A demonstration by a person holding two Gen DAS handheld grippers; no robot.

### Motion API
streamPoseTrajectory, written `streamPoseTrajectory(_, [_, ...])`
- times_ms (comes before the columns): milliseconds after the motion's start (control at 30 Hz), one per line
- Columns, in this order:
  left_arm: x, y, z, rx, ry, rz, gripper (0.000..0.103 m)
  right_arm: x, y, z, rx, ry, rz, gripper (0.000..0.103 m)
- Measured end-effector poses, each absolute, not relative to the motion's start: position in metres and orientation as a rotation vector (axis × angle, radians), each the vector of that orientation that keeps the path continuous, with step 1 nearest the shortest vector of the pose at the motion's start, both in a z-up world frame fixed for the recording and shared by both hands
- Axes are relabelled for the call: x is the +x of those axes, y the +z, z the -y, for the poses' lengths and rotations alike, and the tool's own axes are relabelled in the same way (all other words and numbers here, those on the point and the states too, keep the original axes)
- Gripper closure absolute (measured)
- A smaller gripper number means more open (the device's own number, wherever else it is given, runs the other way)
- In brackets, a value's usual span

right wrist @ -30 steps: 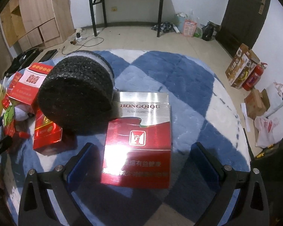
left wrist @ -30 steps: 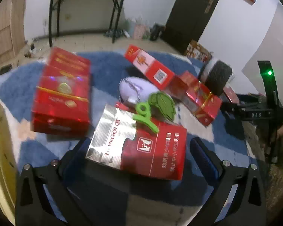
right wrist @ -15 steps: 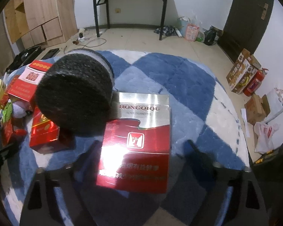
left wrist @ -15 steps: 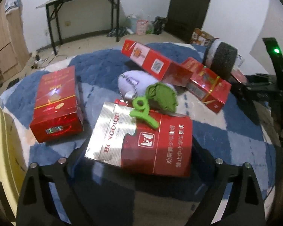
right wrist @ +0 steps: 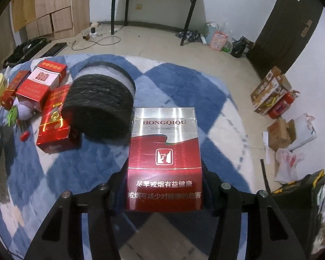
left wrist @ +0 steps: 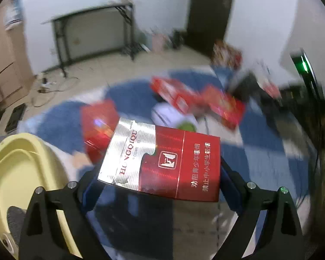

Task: Organize rigid objects
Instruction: 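Carry both red packs over the yellow basin and release them inside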

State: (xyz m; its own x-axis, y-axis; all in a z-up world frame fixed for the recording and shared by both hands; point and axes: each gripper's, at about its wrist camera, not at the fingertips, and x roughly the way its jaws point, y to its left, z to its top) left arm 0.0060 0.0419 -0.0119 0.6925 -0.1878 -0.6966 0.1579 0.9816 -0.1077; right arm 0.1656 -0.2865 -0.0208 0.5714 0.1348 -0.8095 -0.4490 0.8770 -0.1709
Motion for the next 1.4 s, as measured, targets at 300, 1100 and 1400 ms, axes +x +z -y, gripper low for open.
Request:
streamPoseTrajectory(300, [-0.033,0.028,-0.15,-0.378,0.313,-0.607,0.01,0.135,0.03,0.283,-0.248,0.414,-0.725,0.049])
streamPoseTrajectory(1100, [-0.086,-0.043,-0.298,-0.68,0.621,-0.685,0.01,0.029,0.001,-0.155,-0.798,1.21,-0.717,0.049])
streamPoseTrajectory(1400, [-0.066,-0.065,-0.3,-0.687,0.648,-0.772,0.01,0.044,-0.01,-0.205,-0.848,1.211,-0.764,0.049])
